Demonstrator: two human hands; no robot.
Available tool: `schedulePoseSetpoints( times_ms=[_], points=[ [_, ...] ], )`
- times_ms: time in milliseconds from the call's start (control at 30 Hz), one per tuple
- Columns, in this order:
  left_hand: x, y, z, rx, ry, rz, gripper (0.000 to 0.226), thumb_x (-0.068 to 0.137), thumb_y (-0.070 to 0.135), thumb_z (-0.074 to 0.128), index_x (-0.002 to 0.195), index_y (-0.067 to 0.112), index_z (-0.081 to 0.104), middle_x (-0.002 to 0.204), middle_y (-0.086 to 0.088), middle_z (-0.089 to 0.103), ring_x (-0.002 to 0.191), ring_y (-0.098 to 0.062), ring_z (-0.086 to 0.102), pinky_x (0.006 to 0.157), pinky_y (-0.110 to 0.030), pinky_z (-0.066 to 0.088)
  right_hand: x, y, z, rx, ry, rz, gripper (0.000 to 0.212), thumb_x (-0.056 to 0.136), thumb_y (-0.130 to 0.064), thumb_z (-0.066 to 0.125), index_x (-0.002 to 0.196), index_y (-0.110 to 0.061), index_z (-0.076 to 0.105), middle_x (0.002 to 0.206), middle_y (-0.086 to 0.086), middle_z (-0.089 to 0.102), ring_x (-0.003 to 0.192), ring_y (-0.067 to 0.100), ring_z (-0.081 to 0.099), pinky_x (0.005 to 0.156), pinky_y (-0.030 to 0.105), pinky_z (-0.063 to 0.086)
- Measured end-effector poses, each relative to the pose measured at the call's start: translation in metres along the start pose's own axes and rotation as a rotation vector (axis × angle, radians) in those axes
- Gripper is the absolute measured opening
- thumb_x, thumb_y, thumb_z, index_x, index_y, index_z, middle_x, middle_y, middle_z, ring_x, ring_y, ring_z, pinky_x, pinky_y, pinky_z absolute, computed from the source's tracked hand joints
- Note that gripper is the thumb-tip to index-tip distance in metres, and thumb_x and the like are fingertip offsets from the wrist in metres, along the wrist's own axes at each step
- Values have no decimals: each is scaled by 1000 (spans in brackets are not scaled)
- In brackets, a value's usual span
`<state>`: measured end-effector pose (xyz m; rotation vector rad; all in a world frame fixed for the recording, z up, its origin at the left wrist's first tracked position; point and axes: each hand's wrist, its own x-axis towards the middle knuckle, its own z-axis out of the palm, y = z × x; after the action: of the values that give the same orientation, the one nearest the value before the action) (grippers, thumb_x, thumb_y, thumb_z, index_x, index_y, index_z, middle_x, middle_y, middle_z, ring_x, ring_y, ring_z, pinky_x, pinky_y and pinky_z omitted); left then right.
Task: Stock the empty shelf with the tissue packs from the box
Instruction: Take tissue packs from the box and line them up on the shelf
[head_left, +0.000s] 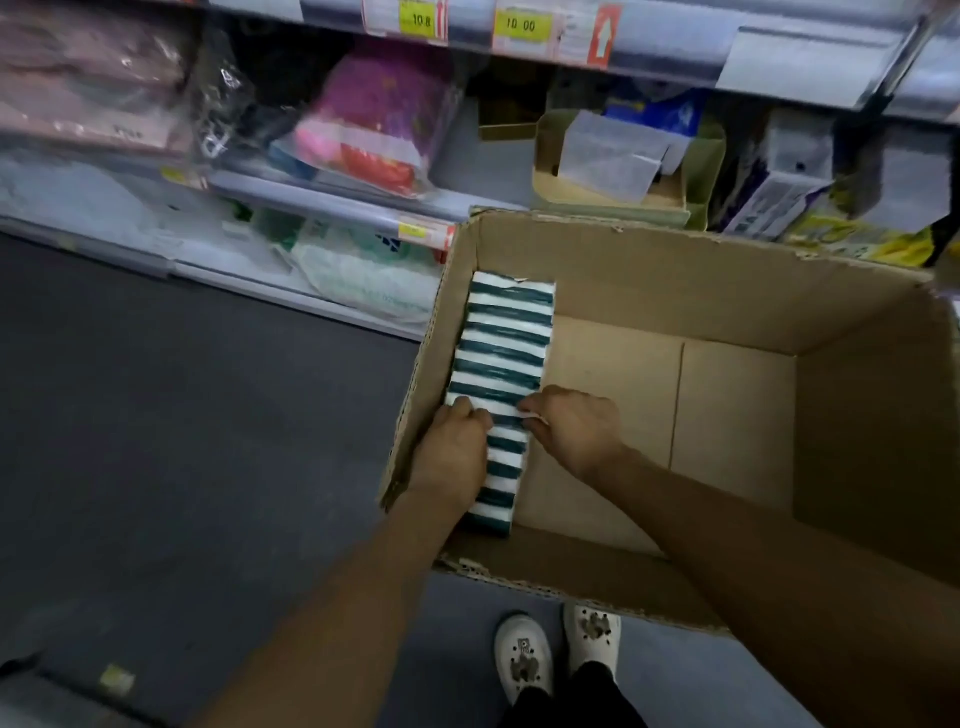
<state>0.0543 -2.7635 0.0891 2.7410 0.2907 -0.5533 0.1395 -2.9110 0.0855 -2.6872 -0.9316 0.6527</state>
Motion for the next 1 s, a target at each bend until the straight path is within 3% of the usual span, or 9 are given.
schedulePoseSetpoints(
  times_ms=[200,367,433,533,667,800,1000],
  points=[
    [10,8,-7,150,5,-37,28,95,3,52,123,8,52,131,-11,43,105,-25,58,85,-35,53,3,-3,2,-6,8,16,26,101,-27,42,121,-23,58,118,1,62,100,21,61,68,28,38],
    [13,14,-7,309,-15,32,28,94,0,53,121,6,54,131,-11,46,107,-27,59,84,-36,52,10,-7,-4,-74,-11,87,14,96,-13,47,101,-16,60,102,1,64,81,19,58,64,27,36],
    [13,17,-5,344,-29,66,31,94,0,53,125,5,51,131,-12,45,109,-27,57,84,-36,52,6,-4,-8,-83,-18,98,13,94,-11,48,99,-16,59,99,1,64,75,16,50,63,28,37],
    [14,13,-5,376,-6,93,28,96,5,53,123,8,54,128,-8,48,109,-24,57,80,-34,52,0,4,-14,-86,-25,99,15,94,-11,48,102,-16,59,96,0,60,78,17,53,65,29,38],
    [15,8,-4,387,41,129,26,97,14,48,120,13,59,127,-4,52,119,-21,48,89,-33,43,-7,21,-13,-54,-3,73,16,97,-15,45,102,-20,59,102,-2,62,80,17,55,65,29,41],
    [16,4,-2,424,69,130,28,96,17,50,122,16,59,126,-2,54,121,-21,45,98,-33,36,-5,18,-7,19,-26,-8,23,99,-31,45,113,-23,61,111,-3,60,99,19,59,71,29,40],
    [18,11,-3,514,17,133,27,94,19,53,119,15,62,126,-4,54,121,-22,45,101,-33,33,9,7,3,-104,6,-39,15,97,-14,47,102,-18,61,105,0,64,91,19,61,66,26,38]
  ],
)
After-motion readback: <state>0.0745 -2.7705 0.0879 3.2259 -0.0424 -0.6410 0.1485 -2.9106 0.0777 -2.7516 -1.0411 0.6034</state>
